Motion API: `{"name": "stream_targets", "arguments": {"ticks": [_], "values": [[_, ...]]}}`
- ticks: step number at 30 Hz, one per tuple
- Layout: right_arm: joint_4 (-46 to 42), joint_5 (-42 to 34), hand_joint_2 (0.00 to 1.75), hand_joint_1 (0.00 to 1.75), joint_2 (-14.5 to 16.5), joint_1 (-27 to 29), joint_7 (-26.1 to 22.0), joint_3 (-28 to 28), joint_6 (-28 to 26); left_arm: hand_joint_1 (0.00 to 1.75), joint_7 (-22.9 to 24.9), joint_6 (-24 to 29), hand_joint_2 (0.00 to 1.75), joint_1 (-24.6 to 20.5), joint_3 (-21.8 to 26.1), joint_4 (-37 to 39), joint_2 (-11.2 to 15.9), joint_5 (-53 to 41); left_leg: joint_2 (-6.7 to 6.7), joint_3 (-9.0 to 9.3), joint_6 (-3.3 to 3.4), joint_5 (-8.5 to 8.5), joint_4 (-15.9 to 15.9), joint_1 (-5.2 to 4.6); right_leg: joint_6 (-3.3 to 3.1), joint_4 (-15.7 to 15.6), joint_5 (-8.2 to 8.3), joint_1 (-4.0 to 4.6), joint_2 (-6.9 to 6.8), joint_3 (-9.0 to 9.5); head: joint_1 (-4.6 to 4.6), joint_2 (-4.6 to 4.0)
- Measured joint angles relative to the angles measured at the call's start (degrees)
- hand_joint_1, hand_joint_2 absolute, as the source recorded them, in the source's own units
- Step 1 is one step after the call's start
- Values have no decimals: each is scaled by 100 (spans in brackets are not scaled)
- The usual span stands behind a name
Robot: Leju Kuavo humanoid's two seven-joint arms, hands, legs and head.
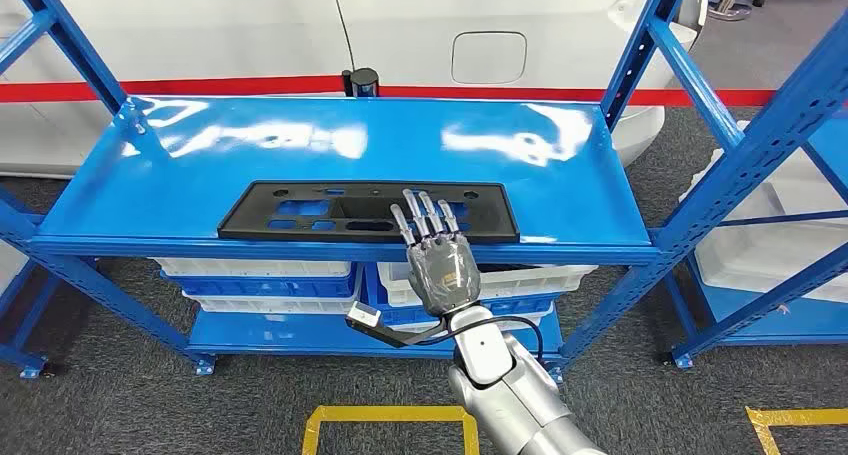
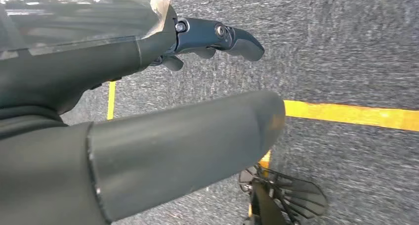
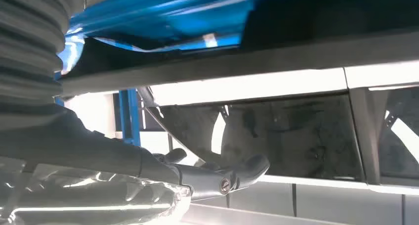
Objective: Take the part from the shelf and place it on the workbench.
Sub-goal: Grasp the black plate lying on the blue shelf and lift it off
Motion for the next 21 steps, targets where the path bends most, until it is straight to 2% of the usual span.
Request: {"name": "stream_targets", "arguments": {"ticks": [1, 4, 11, 21], "values": [[7, 0, 175, 0, 1, 1, 1, -6, -8, 0, -18, 0, 0, 2, 1, 0, 1, 0, 1, 1, 37, -8, 3, 5, 3, -2, 4, -19, 0, 5, -9, 0], [44, 0, 175, 0, 2, 2, 32, -22, -53, 0, -123, -1, 0, 16, 10, 0, -1, -1, 17, 13, 86, -22, 1, 34, 0, -5, 8, -24, 14, 14, -39, 0], [157, 0, 175, 0, -12, 5, 103, -52, -184, 0, -267, -1, 0, 20, 19, 0, -15, -28, 37, 57, -9, -17, -72, 49, -36, -4, -14, -5, 32, 13, -65, 0], [254, 0, 175, 0, -32, 7, 116, -71, -219, 0, -269, -1, 0, 21, 19, 1, -15, -35, 37, 65, -38, -9, -80, 43, -42, -2, -17, -8, 31, 23, -63, 0]]}}
